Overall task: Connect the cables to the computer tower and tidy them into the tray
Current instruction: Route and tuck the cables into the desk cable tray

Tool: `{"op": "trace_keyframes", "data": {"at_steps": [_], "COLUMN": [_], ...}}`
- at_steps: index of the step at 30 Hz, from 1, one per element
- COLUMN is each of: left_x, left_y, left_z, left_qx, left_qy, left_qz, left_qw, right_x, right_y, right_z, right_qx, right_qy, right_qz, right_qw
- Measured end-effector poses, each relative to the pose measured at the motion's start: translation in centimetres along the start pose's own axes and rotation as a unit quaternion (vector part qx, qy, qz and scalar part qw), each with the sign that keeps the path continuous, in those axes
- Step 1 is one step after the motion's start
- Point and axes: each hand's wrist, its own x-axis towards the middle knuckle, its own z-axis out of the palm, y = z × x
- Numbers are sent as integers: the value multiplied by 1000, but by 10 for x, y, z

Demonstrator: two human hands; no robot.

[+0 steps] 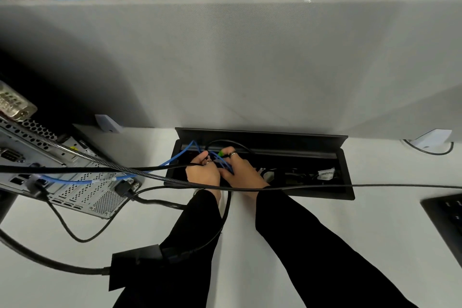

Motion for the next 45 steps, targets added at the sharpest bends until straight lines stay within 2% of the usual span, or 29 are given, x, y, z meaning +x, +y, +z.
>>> {"op": "trace_keyframes", "data": {"at_steps": [4,6,7,9,11,17,19,21,22,25,26,29,30,31,34,37,40,42,45], "left_x": [-2,-3,-4,-6,-13,-53,-69,-72,-68,-34,-21,-1,2,4,15,20,21,23,33], "left_y": [-2,-2,-2,0,2,-10,-21,-31,-31,-14,-4,38,47,56,63,62,72,77,81], "left_z": [-4,-6,-7,-7,-11,-47,-78,-107,-118,-152,-166,-205,-210,-213,-207,-184,-159,-140,-106], "left_qx": [-24,-30,-34,-44,-57,-99,-36,27,54,116,131,239,277,275,217,152,112,130,159], "left_qy": [-18,-18,-17,-30,-60,-245,-315,-405,-429,-438,-467,-513,-493,-467,-368,-327,-346,-363,-353], "left_qz": [1,-2,-3,-11,-16,-25,-53,-113,-142,-207,-195,-27,9,40,124,162,173,185,156], "left_qw": [1000,999,999,999,996,964,947,907,891,867,853,824,825,840,896,918,916,904,909], "right_x": [-2,-10,-17,-30,-36,-29,-28,-27,-26,-24,-23,-24,-24,-26,-29,-32,-34,-36,-37], "right_y": [5,12,17,27,33,36,34,31,30,30,31,33,34,35,34,30,26,25,31], "right_z": [1,-2,-5,-9,-15,-22,-22,-22,-22,-18,-16,-12,-11,-9,-7,-8,-10,-8,-2], "right_qx": [3,-54,-116,-238,-252,-182,-158,-137,-130,-113,-103,-58,-41,-27,-9,12,-7,-38,-97], "right_qy": [25,48,81,182,226,181,174,170,170,164,163,172,173,169,169,166,142,143,169], "right_qz": [3,-8,-31,-113,-154,-143,-138,-138,-141,-142,-138,-128,-134,-141,-145,-134,-120,-123,-141], "right_qw": [1000,997,989,947,928,956,962,966,967,970,972,975,975,975,975,977,983,981,971]}}
